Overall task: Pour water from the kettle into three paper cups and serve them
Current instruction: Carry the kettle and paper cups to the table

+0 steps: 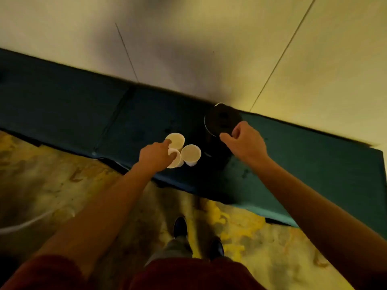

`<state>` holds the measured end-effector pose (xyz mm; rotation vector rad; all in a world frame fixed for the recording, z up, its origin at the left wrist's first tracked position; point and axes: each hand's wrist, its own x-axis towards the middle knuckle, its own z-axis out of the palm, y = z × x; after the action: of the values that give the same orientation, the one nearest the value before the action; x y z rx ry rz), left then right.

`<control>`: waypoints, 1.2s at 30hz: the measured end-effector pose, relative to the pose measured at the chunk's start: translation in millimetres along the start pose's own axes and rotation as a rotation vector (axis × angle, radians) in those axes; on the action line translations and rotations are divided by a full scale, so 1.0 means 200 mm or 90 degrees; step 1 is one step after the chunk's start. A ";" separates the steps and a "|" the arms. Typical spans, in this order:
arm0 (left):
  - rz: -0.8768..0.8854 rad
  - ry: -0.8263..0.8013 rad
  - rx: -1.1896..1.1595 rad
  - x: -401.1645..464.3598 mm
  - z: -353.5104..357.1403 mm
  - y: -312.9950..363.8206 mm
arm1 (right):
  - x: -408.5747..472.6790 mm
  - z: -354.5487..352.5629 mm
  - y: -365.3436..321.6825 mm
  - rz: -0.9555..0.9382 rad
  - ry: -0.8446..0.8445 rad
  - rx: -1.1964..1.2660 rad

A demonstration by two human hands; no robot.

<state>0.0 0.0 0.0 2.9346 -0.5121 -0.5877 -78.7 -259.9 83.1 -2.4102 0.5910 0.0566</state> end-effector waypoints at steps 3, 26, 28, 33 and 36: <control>0.021 0.010 0.023 0.05 0.00 -0.01 | -0.03 0.07 0.03 0.124 -0.004 0.014; -0.090 -0.043 0.029 0.21 0.21 0.18 | -0.02 0.37 0.09 0.218 -0.097 0.419; -0.082 -0.041 0.043 0.25 0.19 0.20 | -0.01 0.35 0.10 0.212 -0.087 0.412; -0.070 -0.057 0.029 0.29 0.15 0.20 | 0.00 0.33 0.09 0.215 -0.062 0.421; -0.082 -0.059 0.003 0.29 0.13 0.20 | 0.01 0.30 0.12 0.207 -0.063 0.403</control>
<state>28.1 -57.8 -38.5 2.9731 -0.3363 -0.7401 -80.3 -240.2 21.4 -1.6793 0.8088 0.1086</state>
